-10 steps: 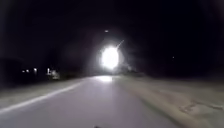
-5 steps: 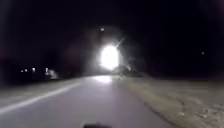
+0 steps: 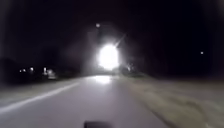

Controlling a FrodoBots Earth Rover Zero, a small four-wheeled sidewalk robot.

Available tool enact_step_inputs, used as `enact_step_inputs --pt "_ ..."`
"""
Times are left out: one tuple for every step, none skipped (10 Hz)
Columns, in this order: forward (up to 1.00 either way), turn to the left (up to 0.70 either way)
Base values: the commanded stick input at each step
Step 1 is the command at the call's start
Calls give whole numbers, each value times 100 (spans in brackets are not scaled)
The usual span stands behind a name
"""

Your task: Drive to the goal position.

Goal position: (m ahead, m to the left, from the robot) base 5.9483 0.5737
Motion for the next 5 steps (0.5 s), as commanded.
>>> enact_step_inputs --pt "100 0" --pt "100 0" --pt "100 2" --pt "100 36" --pt "100 36"
